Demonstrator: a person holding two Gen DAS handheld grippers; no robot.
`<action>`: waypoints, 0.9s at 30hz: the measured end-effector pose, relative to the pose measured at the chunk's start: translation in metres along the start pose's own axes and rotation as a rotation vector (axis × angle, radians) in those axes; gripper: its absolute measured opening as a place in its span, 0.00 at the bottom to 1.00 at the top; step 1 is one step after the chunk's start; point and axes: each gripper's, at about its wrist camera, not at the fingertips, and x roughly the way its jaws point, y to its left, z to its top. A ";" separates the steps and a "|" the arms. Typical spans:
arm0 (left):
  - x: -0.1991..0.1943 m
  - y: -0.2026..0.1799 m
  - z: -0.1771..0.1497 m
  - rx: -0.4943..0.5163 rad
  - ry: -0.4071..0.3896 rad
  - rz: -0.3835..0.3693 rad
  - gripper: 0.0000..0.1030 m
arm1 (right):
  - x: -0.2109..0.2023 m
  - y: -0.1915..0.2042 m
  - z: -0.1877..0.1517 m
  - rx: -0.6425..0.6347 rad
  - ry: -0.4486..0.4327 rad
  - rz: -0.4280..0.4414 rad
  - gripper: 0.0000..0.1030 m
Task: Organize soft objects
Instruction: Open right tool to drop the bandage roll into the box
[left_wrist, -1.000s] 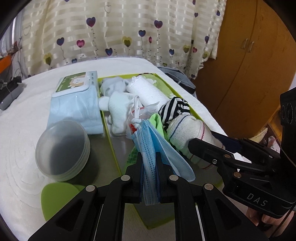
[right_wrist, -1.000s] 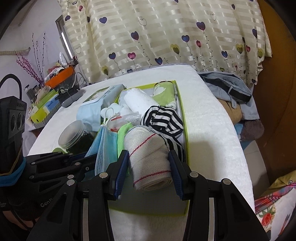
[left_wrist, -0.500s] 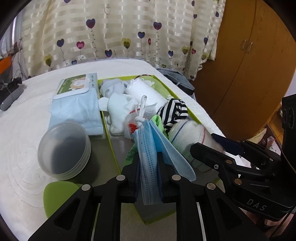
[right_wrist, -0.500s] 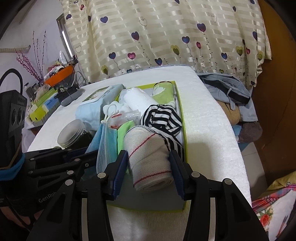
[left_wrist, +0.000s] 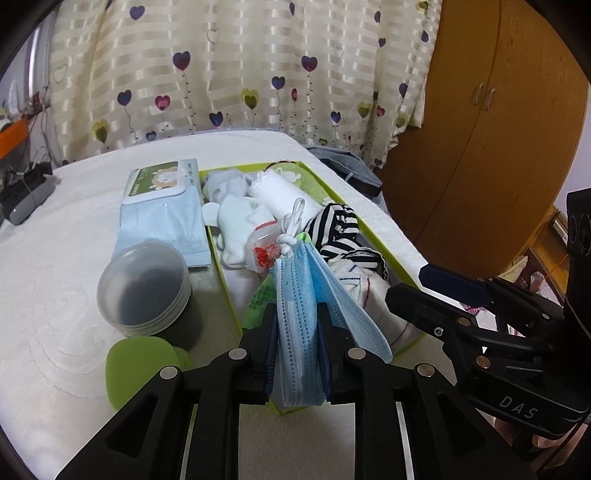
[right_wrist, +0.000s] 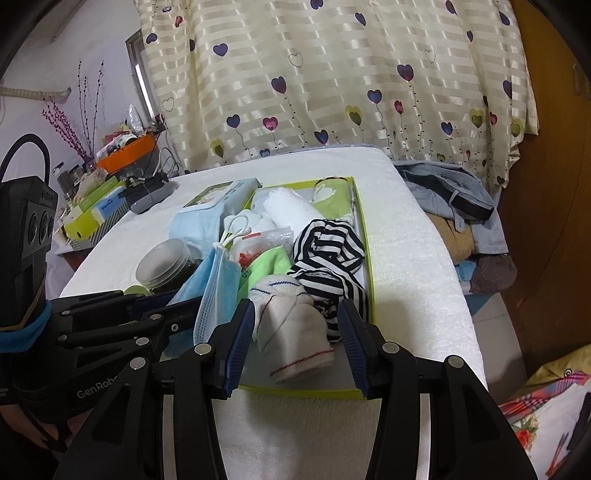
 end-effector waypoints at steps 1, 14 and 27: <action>-0.002 0.000 -0.001 0.000 -0.003 0.002 0.17 | -0.002 0.001 0.000 -0.002 -0.002 -0.001 0.46; -0.025 0.000 -0.011 -0.009 -0.035 0.016 0.17 | -0.025 0.013 -0.004 -0.026 -0.032 -0.025 0.47; -0.054 0.002 -0.027 -0.001 -0.070 0.025 0.20 | -0.047 0.038 -0.014 -0.052 -0.058 -0.039 0.51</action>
